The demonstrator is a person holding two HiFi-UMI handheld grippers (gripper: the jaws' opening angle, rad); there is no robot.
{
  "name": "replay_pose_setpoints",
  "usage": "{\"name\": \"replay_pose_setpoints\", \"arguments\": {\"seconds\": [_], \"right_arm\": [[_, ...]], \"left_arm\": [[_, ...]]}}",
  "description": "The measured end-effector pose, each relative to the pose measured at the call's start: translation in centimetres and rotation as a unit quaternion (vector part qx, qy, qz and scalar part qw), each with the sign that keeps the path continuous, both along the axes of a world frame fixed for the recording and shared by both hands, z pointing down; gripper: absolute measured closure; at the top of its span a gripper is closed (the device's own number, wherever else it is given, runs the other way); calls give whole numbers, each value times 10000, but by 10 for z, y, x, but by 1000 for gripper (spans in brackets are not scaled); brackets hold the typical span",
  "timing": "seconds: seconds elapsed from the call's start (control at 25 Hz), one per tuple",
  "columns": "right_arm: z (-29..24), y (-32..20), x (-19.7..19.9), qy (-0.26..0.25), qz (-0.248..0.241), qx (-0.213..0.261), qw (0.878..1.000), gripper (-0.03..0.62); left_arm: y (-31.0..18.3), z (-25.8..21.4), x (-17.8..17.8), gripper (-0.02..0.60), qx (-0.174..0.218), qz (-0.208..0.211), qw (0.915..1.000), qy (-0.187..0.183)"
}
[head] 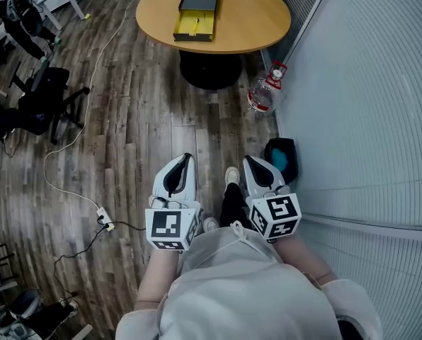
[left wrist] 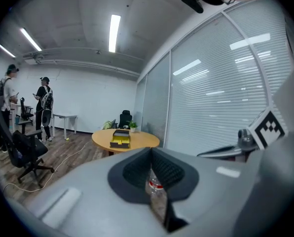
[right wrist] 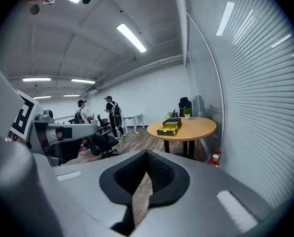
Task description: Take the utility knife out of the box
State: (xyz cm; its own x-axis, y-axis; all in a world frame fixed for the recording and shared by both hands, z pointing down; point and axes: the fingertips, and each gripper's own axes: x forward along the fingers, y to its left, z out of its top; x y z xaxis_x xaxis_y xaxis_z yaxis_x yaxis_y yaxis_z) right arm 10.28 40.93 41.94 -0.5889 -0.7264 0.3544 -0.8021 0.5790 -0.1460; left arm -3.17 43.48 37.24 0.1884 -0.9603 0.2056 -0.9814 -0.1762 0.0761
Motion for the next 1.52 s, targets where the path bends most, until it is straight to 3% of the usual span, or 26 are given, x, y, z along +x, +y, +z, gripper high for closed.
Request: {"name": "replay_pose_setpoints", "arguments": {"seconds": [0.4,0.76,1.24,1.52], "right_arm": [[11,-150,8,-13,-22,-231,9997,594],[15,-286,45,18,-171,-250,9995,593],[29,-394,71,96,64,-383,9992,593],[36,-457,52,55,374,-343,9987,593]], "left_arm": [[-147,8,-9,575,-175,-222,9996,-40],[-278,6,21,575,-149,-405,9990,-111],[-388,17,25,575,-284,-389,9987,-174],[-462,25,-2,575,-253,-183,9993,-191]]}}
